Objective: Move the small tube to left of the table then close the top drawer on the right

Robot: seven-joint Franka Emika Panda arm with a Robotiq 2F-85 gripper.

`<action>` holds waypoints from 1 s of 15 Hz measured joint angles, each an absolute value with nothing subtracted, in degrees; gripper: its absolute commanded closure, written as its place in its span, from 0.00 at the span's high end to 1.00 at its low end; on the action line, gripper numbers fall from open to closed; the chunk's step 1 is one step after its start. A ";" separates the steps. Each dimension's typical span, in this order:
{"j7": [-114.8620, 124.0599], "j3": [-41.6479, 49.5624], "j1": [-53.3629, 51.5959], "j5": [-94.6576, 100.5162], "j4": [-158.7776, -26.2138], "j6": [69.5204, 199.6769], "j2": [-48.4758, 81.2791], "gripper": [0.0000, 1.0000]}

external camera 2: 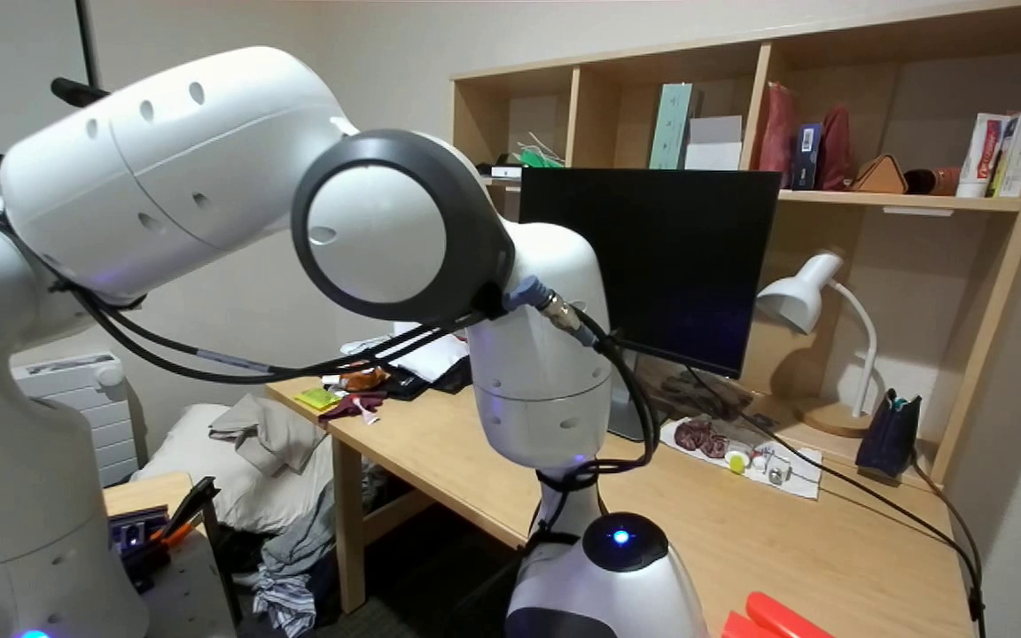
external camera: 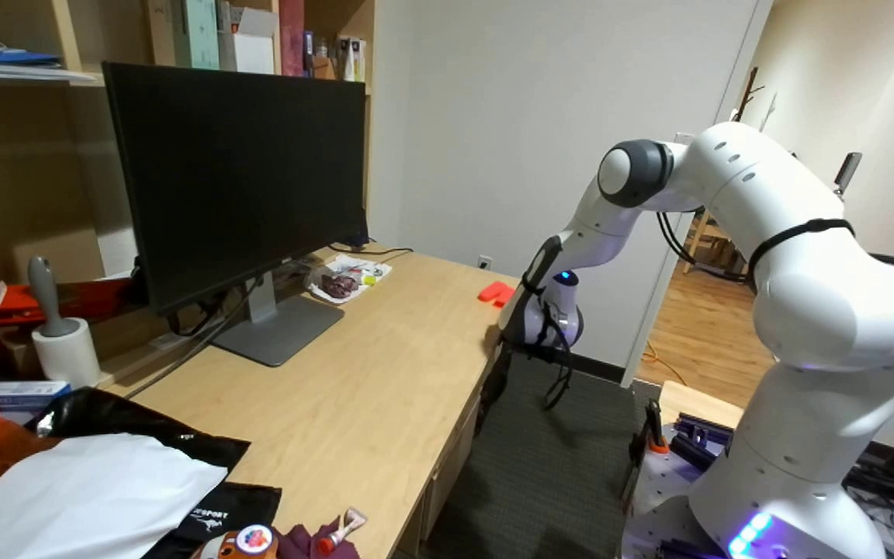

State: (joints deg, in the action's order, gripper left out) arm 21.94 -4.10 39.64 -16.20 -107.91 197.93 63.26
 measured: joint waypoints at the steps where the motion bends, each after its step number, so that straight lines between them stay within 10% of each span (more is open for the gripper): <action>1: 21.56 -4.06 39.69 -15.87 -106.95 197.91 63.76 1.00; 15: 11.96 4.87 39.60 -9.26 -120.41 195.15 57.95 1.00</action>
State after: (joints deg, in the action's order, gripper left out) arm 11.96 4.87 39.60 -9.26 -120.41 195.15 57.95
